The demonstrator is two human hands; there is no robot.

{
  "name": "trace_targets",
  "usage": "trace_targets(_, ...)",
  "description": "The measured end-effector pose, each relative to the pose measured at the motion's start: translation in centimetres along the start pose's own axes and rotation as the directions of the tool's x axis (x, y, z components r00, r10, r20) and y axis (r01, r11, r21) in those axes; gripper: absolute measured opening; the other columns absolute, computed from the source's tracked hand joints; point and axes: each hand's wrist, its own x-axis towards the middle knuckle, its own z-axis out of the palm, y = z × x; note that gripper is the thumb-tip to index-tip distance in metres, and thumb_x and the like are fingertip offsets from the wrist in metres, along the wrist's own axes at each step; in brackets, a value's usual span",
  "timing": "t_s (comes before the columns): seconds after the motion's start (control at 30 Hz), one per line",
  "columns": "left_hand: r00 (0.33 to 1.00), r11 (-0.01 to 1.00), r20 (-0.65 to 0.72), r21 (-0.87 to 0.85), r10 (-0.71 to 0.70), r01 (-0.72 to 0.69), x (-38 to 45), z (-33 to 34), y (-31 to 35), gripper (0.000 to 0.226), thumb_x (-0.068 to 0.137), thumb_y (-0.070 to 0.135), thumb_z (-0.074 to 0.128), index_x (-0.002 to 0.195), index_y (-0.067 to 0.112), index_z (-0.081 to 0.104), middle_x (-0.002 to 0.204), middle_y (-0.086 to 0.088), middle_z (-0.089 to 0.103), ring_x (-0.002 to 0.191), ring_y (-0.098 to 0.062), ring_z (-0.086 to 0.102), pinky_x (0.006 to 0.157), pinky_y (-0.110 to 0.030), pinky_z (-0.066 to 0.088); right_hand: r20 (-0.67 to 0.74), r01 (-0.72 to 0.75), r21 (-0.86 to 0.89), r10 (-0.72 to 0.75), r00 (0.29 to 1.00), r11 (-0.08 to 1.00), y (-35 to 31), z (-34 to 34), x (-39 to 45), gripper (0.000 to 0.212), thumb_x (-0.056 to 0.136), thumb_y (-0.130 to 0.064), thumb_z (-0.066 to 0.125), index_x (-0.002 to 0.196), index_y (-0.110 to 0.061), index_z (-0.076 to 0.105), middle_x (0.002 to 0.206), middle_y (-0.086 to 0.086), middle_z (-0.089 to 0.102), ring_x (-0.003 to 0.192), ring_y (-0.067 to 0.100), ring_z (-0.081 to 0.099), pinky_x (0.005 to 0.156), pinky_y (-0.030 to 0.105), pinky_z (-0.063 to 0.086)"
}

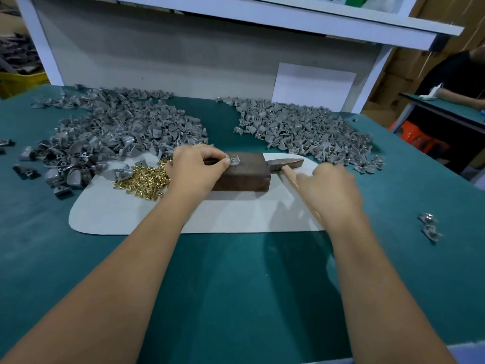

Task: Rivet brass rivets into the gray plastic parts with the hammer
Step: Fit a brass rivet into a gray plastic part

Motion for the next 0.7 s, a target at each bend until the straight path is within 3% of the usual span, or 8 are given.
trace_targets(0.03,1.000,1.000,-0.003,-0.002,-0.006,0.006,-0.1,0.1,0.0,0.004,0.085,0.033,0.074,0.087,0.036,0.075,0.100,0.015,0.068,0.123,-0.023,0.052,0.107,-0.049,0.037,0.059,-0.015,-0.114,0.022,0.998,0.993,0.6,0.0,-0.7,0.044,0.092,-0.054,0.041,0.087,-0.014,0.060,0.107,0.013,0.055,0.103,0.036,0.051,0.078,0.039,0.044)
trace_targets(0.13,1.000,1.000,-0.023,0.012,-0.016,0.016,-0.6,0.3,0.2,0.007,0.084,0.030,0.074,0.090,0.030,0.077,0.115,0.006,0.071,0.124,-0.025,0.051,0.109,-0.049,0.035,0.135,0.037,-0.222,-0.007,0.991,0.974,1.1,0.3,-2.2,0.033,0.094,-0.032,0.045,0.113,-0.009,0.059,0.120,0.015,0.050,0.110,0.035,0.050,0.081,0.037,0.043)
trace_targets(0.33,0.997,0.998,-0.065,0.046,-0.041,0.044,-1.3,0.4,0.8,0.008,0.085,0.035,0.071,0.091,0.033,0.076,0.113,0.012,0.071,0.123,-0.023,0.046,0.107,-0.048,0.034,0.121,0.009,-0.152,0.009,0.993,0.988,0.1,-0.4,-2.2,0.023,0.091,-0.017,0.048,0.110,-0.004,0.051,0.108,0.014,0.061,0.093,0.032,0.057,0.070,0.033,0.040)
trace_targets(0.47,0.997,0.997,-0.064,0.058,-0.042,0.046,-1.3,0.2,1.0,0.007,0.086,0.035,0.070,0.090,0.035,0.075,0.110,0.015,0.070,0.121,-0.022,0.046,0.105,-0.047,0.036,0.042,-0.002,-0.070,0.005,0.999,0.998,0.4,-1.8,-1.7,0.016,0.091,-0.017,0.050,0.098,-0.007,0.038,0.078,0.005,0.050,0.069,0.027,0.045,0.059,0.031,0.034)
trace_targets(0.63,0.997,0.998,-0.057,0.043,-0.053,0.056,-1.3,0.2,1.0,0.004,0.085,0.034,0.072,0.087,0.036,0.074,0.107,0.017,0.070,0.120,-0.021,0.047,0.105,-0.047,0.037,-0.127,0.048,0.010,-0.047,0.991,0.999,0.8,-2.4,-2.7,0.020,0.097,-0.039,0.045,0.099,-0.021,0.051,0.068,-0.004,0.048,0.065,0.027,0.045,0.053,0.031,0.029)
trace_targets(0.7,0.997,0.997,-0.042,-0.012,-0.071,0.070,-1.0,0.2,0.8,0.005,0.083,0.032,0.074,0.082,0.037,0.074,0.106,0.017,0.071,0.120,-0.021,0.051,0.106,-0.047,0.038,-0.182,0.083,0.078,-0.068,0.981,0.993,0.7,-2.3,-3.1,0.015,0.097,-0.038,0.046,0.102,-0.027,0.055,0.066,-0.007,0.047,0.065,0.026,0.043,0.053,0.031,0.028)
